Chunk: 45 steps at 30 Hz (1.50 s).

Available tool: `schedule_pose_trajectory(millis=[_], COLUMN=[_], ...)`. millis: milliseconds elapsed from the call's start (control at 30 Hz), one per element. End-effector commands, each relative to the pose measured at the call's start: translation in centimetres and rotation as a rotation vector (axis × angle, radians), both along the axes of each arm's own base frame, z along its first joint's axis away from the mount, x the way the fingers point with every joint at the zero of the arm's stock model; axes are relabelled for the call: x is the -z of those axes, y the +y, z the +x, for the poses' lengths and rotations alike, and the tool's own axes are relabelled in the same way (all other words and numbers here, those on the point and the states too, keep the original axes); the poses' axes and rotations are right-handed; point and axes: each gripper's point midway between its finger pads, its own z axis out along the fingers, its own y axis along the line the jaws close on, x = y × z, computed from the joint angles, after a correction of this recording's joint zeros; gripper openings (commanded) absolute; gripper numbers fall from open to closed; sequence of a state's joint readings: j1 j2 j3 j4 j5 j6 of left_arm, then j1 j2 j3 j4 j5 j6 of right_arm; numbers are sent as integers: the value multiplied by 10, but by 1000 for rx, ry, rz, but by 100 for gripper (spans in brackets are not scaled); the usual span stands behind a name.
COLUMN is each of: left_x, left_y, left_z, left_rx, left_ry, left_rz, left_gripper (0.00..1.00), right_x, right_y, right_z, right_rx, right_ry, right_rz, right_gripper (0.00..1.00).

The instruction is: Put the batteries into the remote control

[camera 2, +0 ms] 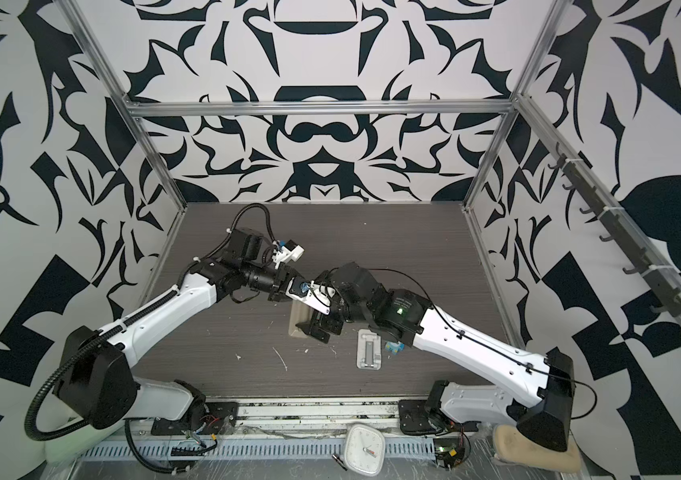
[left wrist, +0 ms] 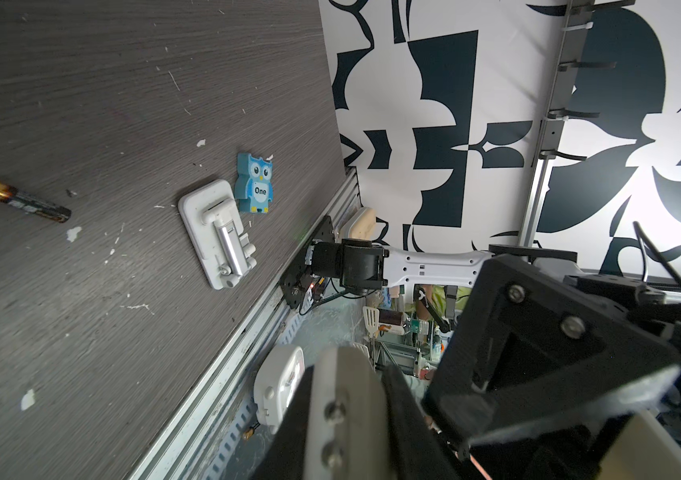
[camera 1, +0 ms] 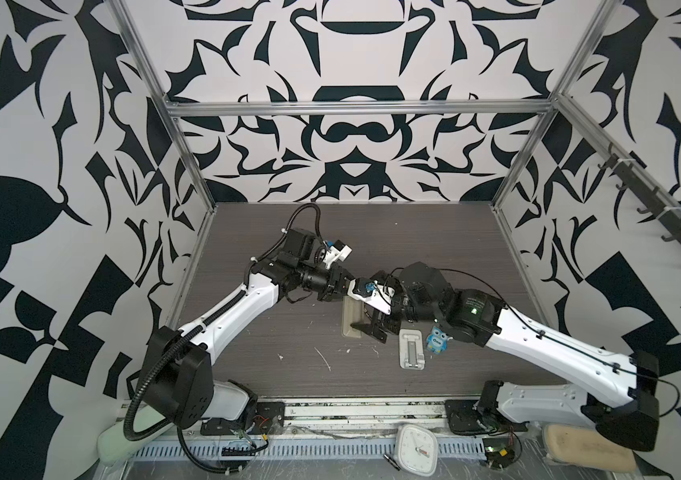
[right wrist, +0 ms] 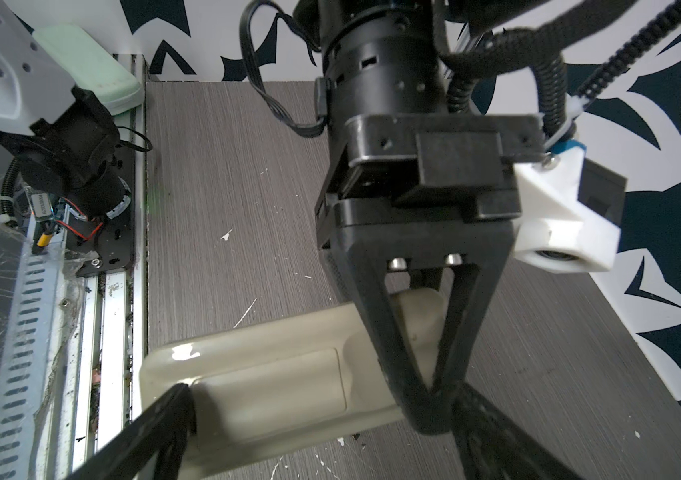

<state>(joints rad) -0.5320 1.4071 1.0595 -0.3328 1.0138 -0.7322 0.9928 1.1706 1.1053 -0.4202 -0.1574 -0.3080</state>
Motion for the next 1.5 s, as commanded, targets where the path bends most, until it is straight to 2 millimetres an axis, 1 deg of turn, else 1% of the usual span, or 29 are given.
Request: schedule_pose_trajectory(millis=[0,133,300,567,767,867,1067,1233,1367,1467], left_x=[-9,-8,-9,-10,-11,-11,-12,-16,-12,-11], left_y=[1,1,2,1,1,1,0,0,-1,-1], left_z=[-8,-9,-10,-9,-9,-9,-9,-10,-9,-9], left_rx=[25,23,23,23,23,24,26,29,29,29], left_ry=[-11,-12,-15,-18,-20,-19,-16,-26,-9,-3], left_rz=[-30,-29,-29,-30,-32,-33,-34,-42,-35,-32], left_gripper=[0,0,0,0,0,0,0,0,0,0], right_x=[-17,-20,-11,-4,6,12,16,13,8,2], right_y=[1,0,-2,-1,-1,-3,-4,-11,-15,-16], right_z=[-5,-5,-6,-12,-9,-3,15,31,43,47], right_rx=[-4,12,8,-23,-11,18,73,140,191,209], right_ry=[6,13,27,52,60,45,-47,-142,-200,-237], right_rz=[58,74,45,31,0,-34,-84,-107,-119,-115], right_gripper=[100,100,100,100,100,100,100,100,100,100])
